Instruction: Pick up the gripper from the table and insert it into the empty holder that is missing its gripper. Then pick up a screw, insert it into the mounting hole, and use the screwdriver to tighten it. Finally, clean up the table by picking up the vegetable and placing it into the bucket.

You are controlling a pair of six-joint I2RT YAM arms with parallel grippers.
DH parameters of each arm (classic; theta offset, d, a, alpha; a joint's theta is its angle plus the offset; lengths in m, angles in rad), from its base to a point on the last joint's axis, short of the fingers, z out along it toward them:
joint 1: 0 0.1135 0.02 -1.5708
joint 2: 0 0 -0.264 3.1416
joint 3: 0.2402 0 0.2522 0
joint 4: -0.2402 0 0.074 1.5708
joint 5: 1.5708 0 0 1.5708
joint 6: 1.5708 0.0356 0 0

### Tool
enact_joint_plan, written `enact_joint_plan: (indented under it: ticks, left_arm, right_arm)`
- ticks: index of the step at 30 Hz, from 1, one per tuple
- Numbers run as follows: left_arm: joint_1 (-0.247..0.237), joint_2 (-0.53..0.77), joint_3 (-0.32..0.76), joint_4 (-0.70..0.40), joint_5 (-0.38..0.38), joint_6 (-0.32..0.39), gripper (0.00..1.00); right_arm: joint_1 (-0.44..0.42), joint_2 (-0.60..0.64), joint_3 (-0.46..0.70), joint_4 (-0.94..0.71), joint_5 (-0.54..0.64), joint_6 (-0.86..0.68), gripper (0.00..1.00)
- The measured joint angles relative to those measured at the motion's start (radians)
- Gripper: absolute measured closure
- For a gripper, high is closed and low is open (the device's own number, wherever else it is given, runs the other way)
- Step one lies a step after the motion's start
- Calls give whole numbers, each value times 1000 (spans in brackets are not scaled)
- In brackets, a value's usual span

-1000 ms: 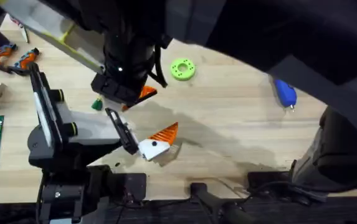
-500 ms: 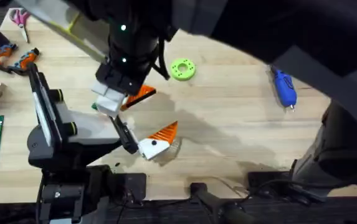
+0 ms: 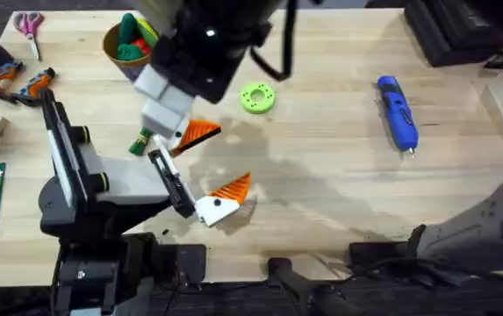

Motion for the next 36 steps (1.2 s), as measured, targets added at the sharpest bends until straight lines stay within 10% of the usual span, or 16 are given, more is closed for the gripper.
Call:
enact_joint_plan:
  ticks: [8,12,25,36]
  left_arm:
    - [0,0,0,0,0,0,15]
    - [0,0,0,0,0,0,15]
    - [0,0,0,0,0,0,15]
    - [0,0,0,0,0,0,15]
  right_arm:
    - [-70,-101,0,-198,119,7,9]
    - [-266,-163,-20,-321,146,82,8]
    - [-661,-585,-730,67,161,222,7]
    - [-918,-577,-857,157,37,179,8]
